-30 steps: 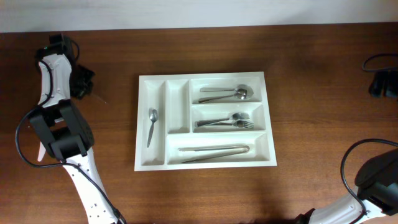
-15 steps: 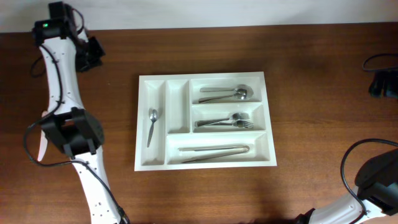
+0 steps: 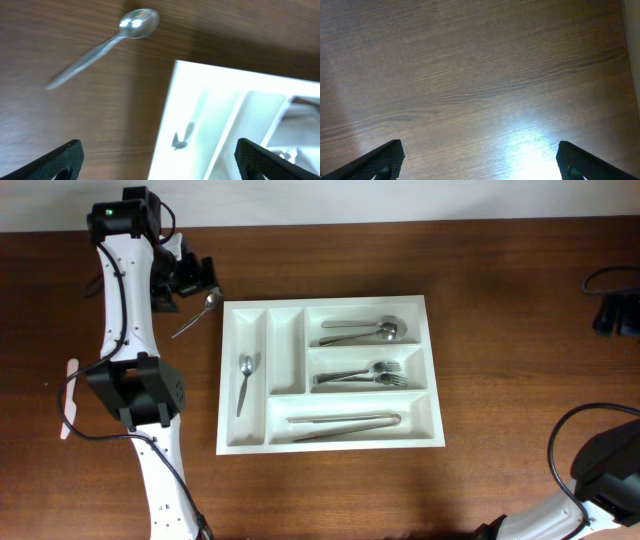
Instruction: Pack container
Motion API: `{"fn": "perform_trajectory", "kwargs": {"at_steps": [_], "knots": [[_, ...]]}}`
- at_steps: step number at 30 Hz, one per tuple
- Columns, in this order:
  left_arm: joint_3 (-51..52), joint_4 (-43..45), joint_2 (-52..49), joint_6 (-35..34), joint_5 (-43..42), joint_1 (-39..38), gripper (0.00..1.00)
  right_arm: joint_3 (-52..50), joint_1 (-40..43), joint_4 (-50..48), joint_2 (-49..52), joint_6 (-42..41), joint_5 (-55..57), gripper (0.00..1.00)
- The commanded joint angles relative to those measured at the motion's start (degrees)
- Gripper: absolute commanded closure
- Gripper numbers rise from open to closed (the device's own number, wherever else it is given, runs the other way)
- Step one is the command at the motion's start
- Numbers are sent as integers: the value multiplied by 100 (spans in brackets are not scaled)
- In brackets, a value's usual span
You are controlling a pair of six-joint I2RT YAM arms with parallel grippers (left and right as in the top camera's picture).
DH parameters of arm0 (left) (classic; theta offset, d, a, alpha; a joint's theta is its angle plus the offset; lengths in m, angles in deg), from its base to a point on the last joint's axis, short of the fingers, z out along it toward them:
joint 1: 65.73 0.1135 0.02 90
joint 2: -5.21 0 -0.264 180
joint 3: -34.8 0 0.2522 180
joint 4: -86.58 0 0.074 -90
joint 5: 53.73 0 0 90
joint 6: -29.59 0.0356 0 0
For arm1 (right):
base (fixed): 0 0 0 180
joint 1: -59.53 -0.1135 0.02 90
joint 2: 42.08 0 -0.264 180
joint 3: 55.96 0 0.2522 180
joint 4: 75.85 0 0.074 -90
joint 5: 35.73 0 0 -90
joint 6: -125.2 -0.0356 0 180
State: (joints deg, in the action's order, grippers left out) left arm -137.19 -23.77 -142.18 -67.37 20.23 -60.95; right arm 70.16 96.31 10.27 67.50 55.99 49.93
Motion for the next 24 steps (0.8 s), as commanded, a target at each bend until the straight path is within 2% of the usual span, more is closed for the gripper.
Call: {"fn": "perform_trajectory", "kwargs": {"at_steps": [1,5,13,24], "knots": [[-87,-11,28,496,-590,-72,1,2,37,0,-9,-46,11,1],[-87,7,28,490,-404,-186,1,2,37,0,-9,-46,11,1],[-87,219,28,490,1462,-184,0,2,37,0,-9,-46,11,1],[-83,365,13,485,1591,61,1,2,37,0,-9,-46,11,1]]}}
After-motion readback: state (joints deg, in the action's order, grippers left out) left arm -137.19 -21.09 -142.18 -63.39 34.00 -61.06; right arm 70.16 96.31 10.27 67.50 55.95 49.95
